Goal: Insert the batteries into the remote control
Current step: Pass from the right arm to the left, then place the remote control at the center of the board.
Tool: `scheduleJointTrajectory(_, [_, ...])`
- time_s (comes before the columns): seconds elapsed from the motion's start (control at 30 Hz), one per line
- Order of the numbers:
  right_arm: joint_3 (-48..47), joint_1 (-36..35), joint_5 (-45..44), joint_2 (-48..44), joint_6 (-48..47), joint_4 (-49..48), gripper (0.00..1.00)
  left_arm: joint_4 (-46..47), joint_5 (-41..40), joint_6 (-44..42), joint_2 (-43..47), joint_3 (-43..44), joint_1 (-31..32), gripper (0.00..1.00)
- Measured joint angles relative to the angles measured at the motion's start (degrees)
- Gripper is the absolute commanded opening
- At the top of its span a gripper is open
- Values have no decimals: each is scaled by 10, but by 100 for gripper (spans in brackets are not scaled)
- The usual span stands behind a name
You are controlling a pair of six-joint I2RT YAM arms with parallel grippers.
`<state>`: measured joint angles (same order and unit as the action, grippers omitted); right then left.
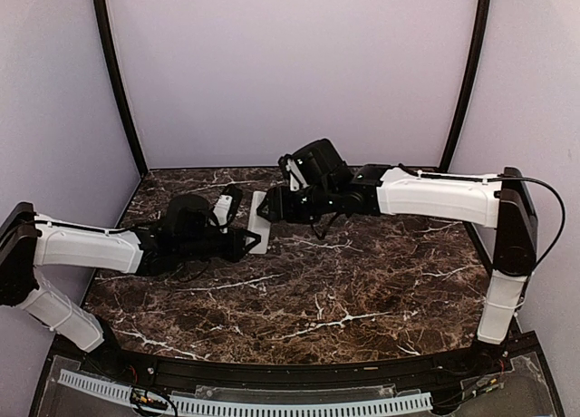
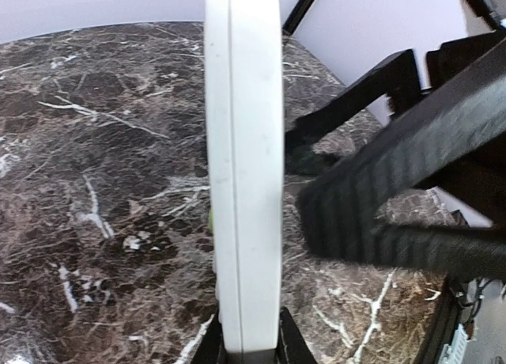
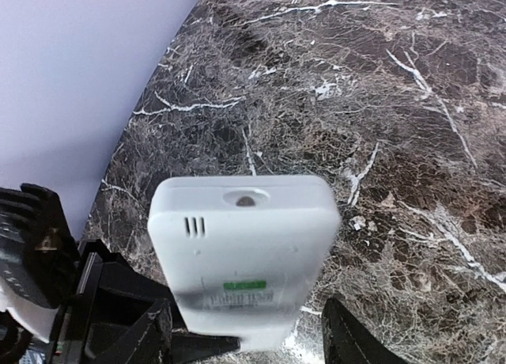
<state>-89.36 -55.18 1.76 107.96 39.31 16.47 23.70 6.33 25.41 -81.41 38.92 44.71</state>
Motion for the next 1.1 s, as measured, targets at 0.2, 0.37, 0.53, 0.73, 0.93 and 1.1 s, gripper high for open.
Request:
scheduleJointTrajectory(0.2, [58,44,6,-73,-27,3,66,-153,-146,-108,-20,49,19,0])
scheduleJointTrajectory(0.37, [114,75,-3,-136,-40,5,66,-238,-281,-197,-98,104,77,0])
scheduleJointTrajectory(0.53, [150,76,-4,-158,-46,6,66,-290,-416,-303,-198,149,121,0])
scheduleJointTrajectory(0.73, [177,76,-3,-158,-47,8,66,-299,-504,-392,-242,167,151,0])
scheduleJointTrajectory(0.93, [177,76,-3,-158,-49,7,66,-313,-558,-436,-292,193,174,15])
scheduleJointTrajectory(1.1, [177,76,-3,-158,-52,7,66,-340,-535,-428,-302,210,176,37])
